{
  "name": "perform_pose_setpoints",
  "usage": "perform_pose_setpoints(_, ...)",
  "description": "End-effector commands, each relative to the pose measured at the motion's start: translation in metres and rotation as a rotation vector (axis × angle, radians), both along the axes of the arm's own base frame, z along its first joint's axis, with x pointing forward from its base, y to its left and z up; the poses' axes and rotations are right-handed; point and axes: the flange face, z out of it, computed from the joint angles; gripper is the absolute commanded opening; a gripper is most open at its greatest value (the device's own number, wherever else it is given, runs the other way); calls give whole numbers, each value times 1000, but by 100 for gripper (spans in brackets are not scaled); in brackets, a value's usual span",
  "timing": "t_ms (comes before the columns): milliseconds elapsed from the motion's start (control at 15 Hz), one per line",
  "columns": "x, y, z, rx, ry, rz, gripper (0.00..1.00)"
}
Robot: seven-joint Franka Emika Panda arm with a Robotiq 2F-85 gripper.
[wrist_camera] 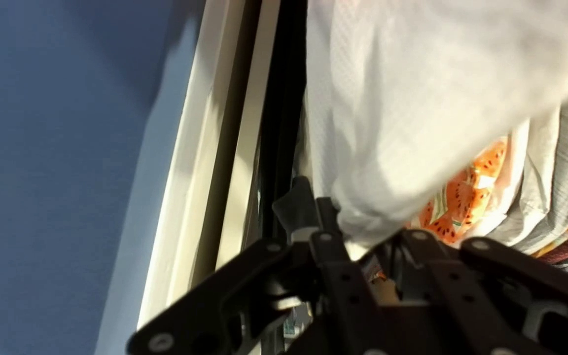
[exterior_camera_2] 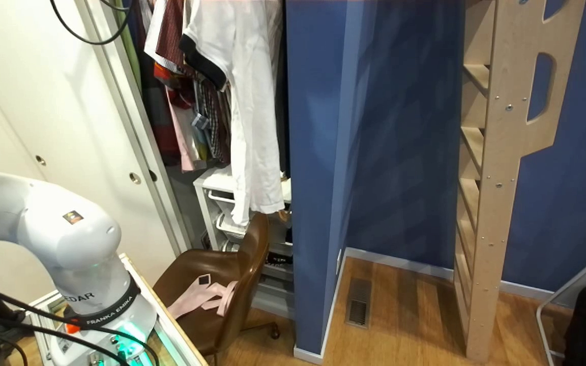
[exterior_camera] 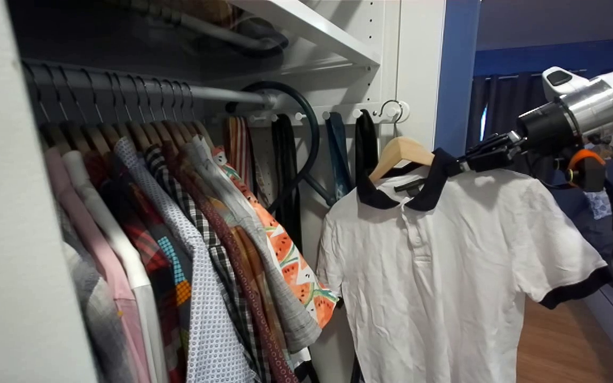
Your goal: Move the white shirt on the hanger to the right pin
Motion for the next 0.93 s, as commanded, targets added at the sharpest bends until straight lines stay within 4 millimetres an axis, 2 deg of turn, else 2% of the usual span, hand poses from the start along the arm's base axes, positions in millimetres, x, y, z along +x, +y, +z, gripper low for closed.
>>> perform_pose_setpoints(0,-4,-5,2,-5,4,-45,47)
perform_pose_setpoints(67,-6,-7,3,-5,2,-45,50)
perform_pose_setpoints(200,-16,-13,11,-10,-13,-49,63)
perform_pose_setpoints(533,-68,-29,37,-67,-38,-25,98)
perform_pose_setpoints(867,-129,-43,58,-100,-14,-14,100)
